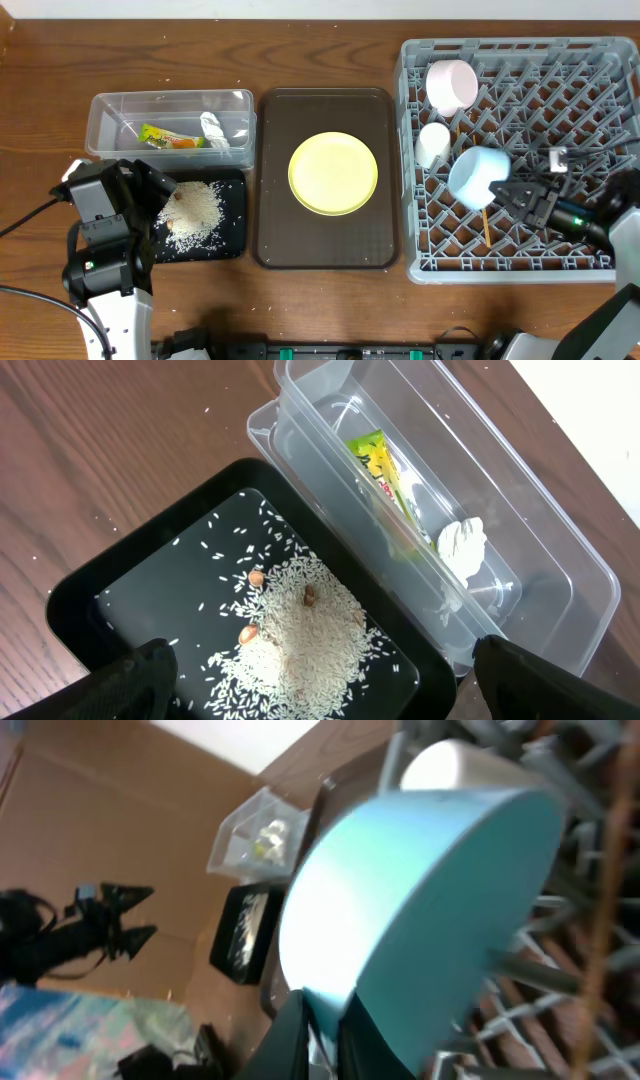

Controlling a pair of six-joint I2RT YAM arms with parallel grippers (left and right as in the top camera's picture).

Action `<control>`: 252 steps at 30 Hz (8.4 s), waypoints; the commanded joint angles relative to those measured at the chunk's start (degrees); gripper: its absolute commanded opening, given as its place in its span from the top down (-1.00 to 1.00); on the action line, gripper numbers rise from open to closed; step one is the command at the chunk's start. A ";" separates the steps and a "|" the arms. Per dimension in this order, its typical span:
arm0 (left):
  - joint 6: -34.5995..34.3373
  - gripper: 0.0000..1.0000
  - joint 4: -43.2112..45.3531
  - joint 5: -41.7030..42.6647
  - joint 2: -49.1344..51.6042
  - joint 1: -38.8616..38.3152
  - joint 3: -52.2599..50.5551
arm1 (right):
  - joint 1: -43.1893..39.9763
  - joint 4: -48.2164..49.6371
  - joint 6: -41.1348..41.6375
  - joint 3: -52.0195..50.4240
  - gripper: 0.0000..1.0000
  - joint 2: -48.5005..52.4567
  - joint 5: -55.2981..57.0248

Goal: Sort waste into correct bins and load items into the dishwasher rack
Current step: 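Move the right gripper left to the yellow plate on the tray, then grasp the yellow plate edge with the right gripper and lift, then carry the yellow plate right over the dish rack, then stand the yellow plate upright in the rack slots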

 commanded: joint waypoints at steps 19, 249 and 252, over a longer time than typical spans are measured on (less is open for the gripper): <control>-0.48 -0.96 -0.13 -0.72 0.02 0.35 1.01 | -3.52 6.01 17.62 0.02 0.95 -0.04 11.63; -0.48 -0.95 -0.15 -0.72 0.02 0.35 1.01 | 44.76 33.94 14.82 29.09 0.98 19.50 120.76; -0.48 -0.96 -0.13 -0.72 0.02 0.35 1.01 | 44.39 35.04 14.78 29.05 0.94 19.50 120.78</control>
